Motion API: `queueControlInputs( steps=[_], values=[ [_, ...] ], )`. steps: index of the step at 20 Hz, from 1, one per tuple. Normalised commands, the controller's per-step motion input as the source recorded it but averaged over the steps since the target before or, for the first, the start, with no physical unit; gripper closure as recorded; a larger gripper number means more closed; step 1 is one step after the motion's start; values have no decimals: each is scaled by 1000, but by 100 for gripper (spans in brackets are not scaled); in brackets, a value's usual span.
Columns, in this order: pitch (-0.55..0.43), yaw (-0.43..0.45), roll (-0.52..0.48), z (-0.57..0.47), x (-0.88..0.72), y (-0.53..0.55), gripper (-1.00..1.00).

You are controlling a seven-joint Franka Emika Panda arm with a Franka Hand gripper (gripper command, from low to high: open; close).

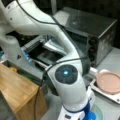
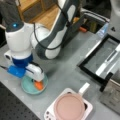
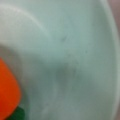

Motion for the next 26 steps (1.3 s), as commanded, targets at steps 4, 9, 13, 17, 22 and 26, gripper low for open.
queueControlInputs(
  steps=[4, 9, 13, 17, 22, 26],
  values=[
    [68, -42, -101, 153, 92, 19, -100],
    [104, -75, -127, 209, 107, 27, -100],
    [137, -124, -135, 268, 95, 102, -100],
    [198, -104, -150, 402, 16, 270, -100],
    [142, -90, -118, 254, -50, 458, -100],
    [137, -100, -177, 165, -206, 527, -100]
  ],
)
